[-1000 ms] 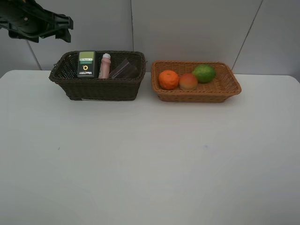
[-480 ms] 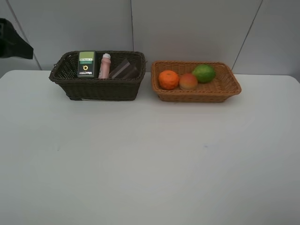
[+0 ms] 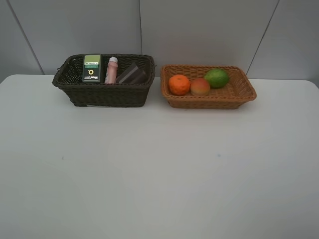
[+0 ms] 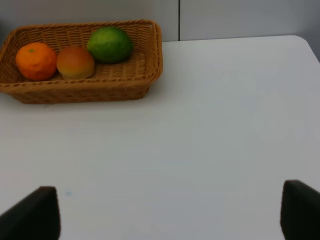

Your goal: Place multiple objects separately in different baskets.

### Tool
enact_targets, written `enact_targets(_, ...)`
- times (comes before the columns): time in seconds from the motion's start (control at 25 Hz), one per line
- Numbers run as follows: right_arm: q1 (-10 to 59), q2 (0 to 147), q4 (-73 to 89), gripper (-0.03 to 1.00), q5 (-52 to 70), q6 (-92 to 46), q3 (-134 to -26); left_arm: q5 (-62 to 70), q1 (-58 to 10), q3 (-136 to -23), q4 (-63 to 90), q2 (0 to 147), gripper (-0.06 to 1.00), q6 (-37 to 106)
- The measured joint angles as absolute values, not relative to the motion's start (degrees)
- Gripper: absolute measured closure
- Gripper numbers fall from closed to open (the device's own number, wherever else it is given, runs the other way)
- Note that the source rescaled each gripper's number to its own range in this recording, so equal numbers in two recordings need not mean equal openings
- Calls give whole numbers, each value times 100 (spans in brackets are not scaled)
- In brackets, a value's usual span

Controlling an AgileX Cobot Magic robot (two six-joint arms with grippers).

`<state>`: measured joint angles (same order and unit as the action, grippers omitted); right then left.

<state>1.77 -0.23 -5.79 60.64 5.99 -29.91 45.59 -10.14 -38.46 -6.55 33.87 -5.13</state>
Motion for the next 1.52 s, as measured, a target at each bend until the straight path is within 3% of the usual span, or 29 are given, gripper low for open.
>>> enact_targets(0.28,177,-23,-579,11,6064,599,-2991,5385,-1014,-3787,-699,2645,-5,-715)
enact_targets(1.04,177,-23,-579,11,6064,599,-2991,5642,-1014,-3046,-933,353,-5,-1252)
enact_targets(1.52,177,-23,-579,11,6064,599,-2991,6081,-1014,-2906,-1231,-35,-5,-1318)
